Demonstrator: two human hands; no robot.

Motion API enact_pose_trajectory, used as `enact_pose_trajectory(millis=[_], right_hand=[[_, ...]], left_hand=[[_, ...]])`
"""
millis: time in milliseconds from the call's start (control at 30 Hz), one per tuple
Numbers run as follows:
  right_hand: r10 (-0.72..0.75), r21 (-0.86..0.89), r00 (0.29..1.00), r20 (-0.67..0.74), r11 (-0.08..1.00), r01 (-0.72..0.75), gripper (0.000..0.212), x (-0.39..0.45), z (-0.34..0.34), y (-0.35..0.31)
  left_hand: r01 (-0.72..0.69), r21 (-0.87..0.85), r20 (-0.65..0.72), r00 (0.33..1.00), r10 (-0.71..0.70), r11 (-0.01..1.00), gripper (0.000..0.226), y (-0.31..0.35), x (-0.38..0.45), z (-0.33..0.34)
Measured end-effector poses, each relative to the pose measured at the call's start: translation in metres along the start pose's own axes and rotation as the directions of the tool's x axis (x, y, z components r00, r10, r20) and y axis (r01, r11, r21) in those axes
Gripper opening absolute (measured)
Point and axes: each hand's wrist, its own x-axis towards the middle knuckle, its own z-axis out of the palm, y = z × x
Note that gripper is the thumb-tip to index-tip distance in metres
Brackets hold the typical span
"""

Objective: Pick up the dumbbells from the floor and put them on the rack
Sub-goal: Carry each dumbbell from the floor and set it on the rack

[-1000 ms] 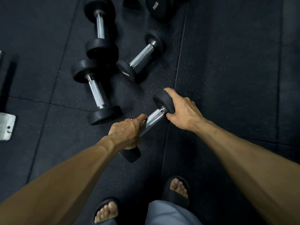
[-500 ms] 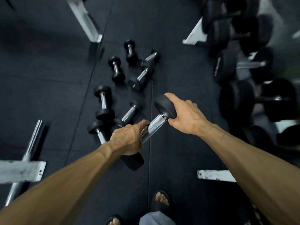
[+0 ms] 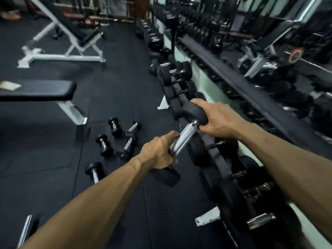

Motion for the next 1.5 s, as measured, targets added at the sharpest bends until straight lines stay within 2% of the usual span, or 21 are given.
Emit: enact_pose_trajectory(millis=[100,300,467,667,867,1100,1200,1333,1500], right_hand=[[0.063,0.022,0.998,-0.02,0.998,-0.062,0.076,-0.021,-0.047,0.036],[0.144,-0.015,0.989,-0.026,0.989,-0.144,0.065,-0.052,-0.114,0.132],[0.248,-0.033,0.969,0.02,0.968,-0.247,0.067,-0.067,-0.141,0.234],[0.321,-0.017,0.944,0.071,0.947,-0.321,0.061,-0.064,-0.144,0.361],[0.361,0.043,0.922,0.14,0.928,-0.37,0.051,-0.058,-0.104,0.46],[0.39,0.109,0.885,0.253,0.898,-0.427,0.054,-0.049,-0.041,0.535],[0.392,0.174,0.879,0.272,0.878,-0.446,0.051,-0.049,-0.032,0.552],[0.395,0.188,0.873,0.287,0.87,-0.456,0.045,-0.049,-0.031,0.556],[0.444,0.106,0.842,0.306,0.863,-0.494,0.067,-0.051,-0.031,0.554]], left_hand=[[-0.09,0.026,0.0,0.996,0.09,0.996,0.082,0.053,0.021,-0.01],[-0.225,-0.074,0.082,0.97,0.23,0.972,0.081,0.163,0.077,0.007],[-0.267,-0.146,0.18,0.94,0.291,0.953,0.081,0.246,0.144,0.05],[-0.232,-0.222,0.303,0.907,0.293,0.947,0.078,0.324,0.236,0.107],[-0.219,-0.185,0.414,0.867,0.278,0.958,0.074,0.35,0.312,0.174],[-0.205,-0.124,0.544,0.804,0.24,0.971,0.076,0.357,0.367,0.231],[-0.19,-0.132,0.604,0.763,0.231,0.973,0.074,0.362,0.382,0.231],[-0.169,-0.142,0.596,0.772,0.221,0.975,0.075,0.362,0.383,0.227],[-0.214,-0.089,0.572,0.789,0.226,0.973,0.076,0.369,0.375,0.225]])
